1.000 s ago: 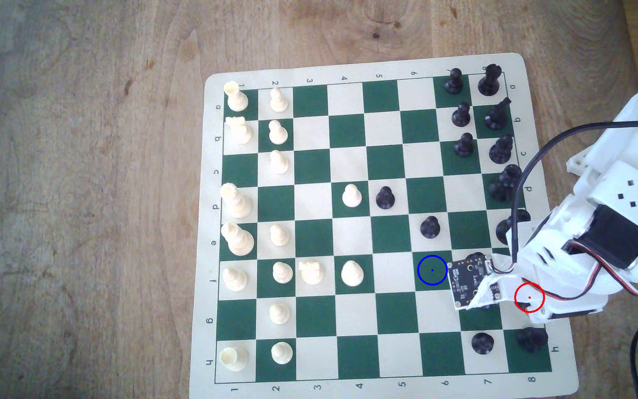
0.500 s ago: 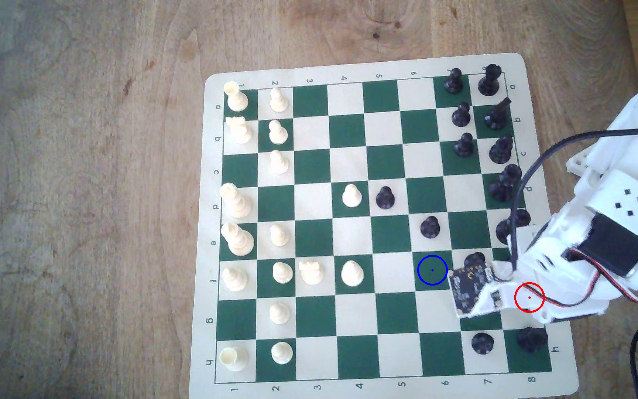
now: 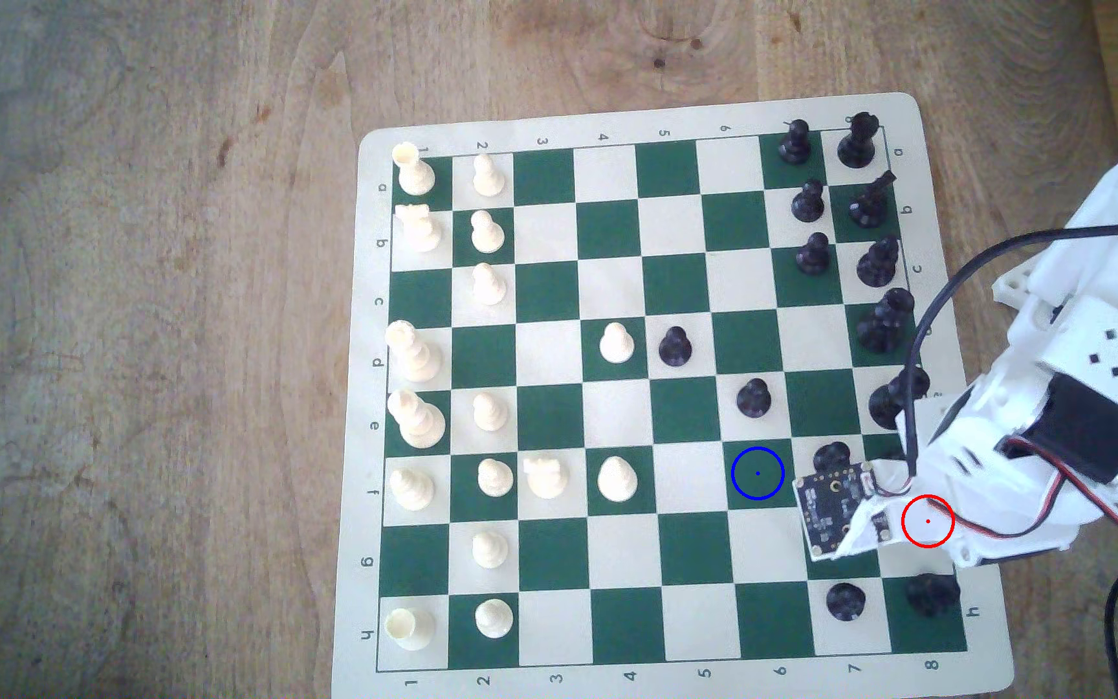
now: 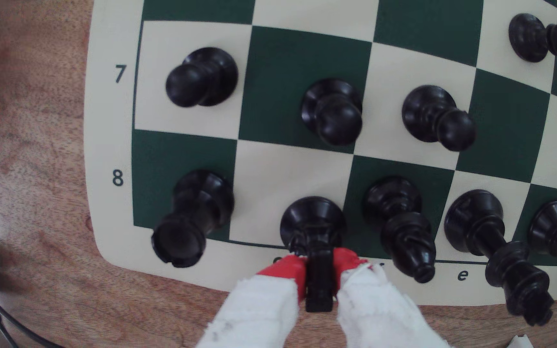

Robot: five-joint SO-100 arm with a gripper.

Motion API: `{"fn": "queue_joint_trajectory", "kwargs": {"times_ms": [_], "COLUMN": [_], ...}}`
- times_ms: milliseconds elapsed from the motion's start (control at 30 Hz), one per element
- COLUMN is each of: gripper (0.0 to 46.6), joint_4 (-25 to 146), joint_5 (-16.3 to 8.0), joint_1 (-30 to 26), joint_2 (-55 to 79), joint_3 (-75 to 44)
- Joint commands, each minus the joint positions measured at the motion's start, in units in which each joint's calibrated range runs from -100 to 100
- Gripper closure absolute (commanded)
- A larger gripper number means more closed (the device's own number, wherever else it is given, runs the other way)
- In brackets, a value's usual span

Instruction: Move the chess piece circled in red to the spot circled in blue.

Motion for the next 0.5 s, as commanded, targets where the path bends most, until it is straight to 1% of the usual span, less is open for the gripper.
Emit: {"fn": "queue_joint_trajectory", "kwargs": {"times_ms": [0,67,200,333,367,467], "gripper": [46.4,46.4,46.4,46.4,46.4,46.4], "joint_4": [5.1,7.9,8.8,6.0,4.6,2.3], "joint_5": [-0.1,-0.2,-0.5,-0.3,-0.1,0.5], "joint_1": [-0.2,0.1,1.0,4.4,6.2,9.6], "joint_2": [-7.1,-9.3,-9.2,-4.9,-2.8,0.5], "joint_3": [-4.9,-8.4,-13.5,-19.1,-20.9,-22.9]}}
